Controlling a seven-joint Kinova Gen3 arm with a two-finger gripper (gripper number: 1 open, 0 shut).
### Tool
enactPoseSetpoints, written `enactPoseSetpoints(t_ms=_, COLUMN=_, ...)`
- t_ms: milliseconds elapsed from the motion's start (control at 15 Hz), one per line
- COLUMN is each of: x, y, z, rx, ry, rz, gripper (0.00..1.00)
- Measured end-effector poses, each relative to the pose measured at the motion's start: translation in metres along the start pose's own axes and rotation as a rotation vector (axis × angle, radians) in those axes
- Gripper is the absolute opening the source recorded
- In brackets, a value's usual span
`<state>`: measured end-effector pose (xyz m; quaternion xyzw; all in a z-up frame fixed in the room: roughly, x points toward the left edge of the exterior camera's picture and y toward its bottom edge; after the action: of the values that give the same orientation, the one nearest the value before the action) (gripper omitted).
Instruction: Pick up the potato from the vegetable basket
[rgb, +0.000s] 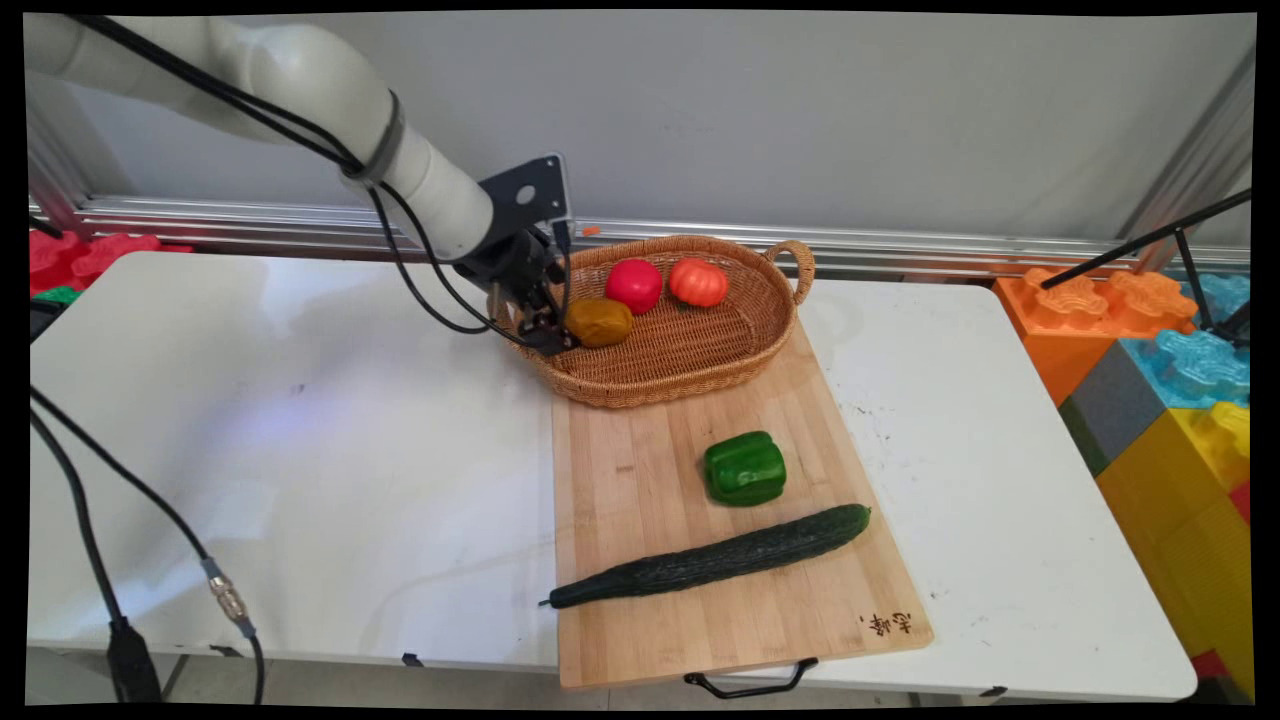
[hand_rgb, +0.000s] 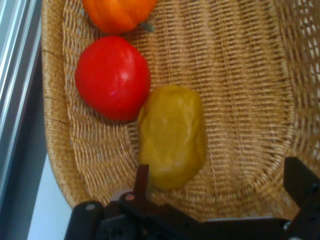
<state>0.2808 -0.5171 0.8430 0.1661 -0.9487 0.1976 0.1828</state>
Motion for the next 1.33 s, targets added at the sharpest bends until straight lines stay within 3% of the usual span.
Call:
enactPoseSetpoints(t_ms=267, x=0.008, y=-0.004, z=0.021, rx=0.034, ry=0.02, rz=0.018, gripper=1.0)
enactPoseSetpoints(t_ms=600, x=0.009, y=-0.012, z=0.039, rx=0.071, ry=0.002, rz=0.0, gripper=1.0)
enactPoseSetpoints(t_ms=1333, x=0.004, y=-0.016, z=0.072, rx=0.052, ry=-0.03, rz=-0.083, gripper=1.0)
